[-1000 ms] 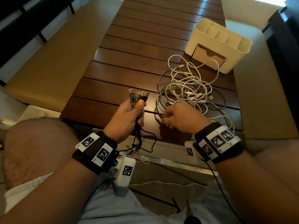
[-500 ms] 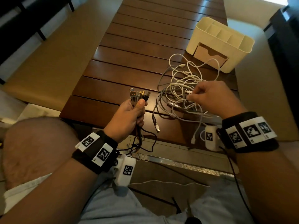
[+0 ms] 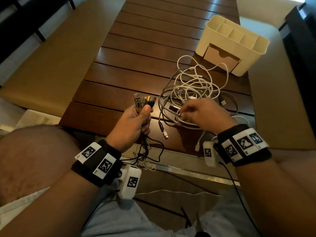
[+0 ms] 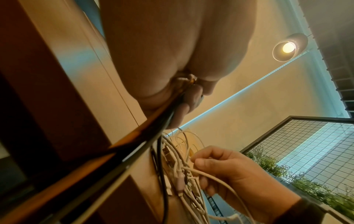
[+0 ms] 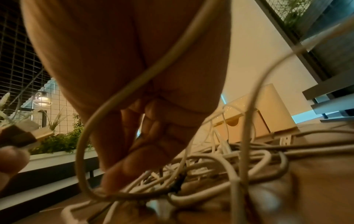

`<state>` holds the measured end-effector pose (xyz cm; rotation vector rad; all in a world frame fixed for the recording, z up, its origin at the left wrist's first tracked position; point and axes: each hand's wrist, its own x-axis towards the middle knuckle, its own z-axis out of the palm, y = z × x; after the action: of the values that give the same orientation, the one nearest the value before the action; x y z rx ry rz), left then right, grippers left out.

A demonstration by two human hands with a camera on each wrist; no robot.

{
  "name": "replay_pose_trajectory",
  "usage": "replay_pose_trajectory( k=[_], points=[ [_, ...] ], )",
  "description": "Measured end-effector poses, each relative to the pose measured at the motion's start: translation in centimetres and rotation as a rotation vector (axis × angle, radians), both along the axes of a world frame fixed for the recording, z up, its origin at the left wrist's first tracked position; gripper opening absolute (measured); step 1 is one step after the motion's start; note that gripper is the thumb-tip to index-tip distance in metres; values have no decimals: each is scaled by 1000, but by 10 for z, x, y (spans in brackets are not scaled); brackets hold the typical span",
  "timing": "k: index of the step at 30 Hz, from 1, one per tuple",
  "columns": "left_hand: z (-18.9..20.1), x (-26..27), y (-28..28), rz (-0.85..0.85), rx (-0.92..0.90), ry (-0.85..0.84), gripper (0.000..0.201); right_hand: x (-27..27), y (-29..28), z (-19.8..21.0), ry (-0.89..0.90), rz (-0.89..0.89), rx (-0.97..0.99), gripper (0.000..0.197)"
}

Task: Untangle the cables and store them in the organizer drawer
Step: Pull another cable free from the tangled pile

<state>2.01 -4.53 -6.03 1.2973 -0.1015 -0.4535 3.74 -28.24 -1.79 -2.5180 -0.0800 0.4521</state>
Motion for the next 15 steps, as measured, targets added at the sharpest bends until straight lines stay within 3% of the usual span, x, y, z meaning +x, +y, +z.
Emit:
replay_pose_trajectory(
  k=[5, 10, 15],
  points=[
    [-3, 2, 2, 0, 12, -1, 35, 5, -8, 8, -260, -40, 12, 15],
    [-2, 1, 0, -8, 8, -2, 31, 3, 3, -9, -111, 70, -154, 46],
    [-1, 0, 2, -4, 8, 5, 30, 4, 5, -10, -147, -15, -262, 29]
  ],
)
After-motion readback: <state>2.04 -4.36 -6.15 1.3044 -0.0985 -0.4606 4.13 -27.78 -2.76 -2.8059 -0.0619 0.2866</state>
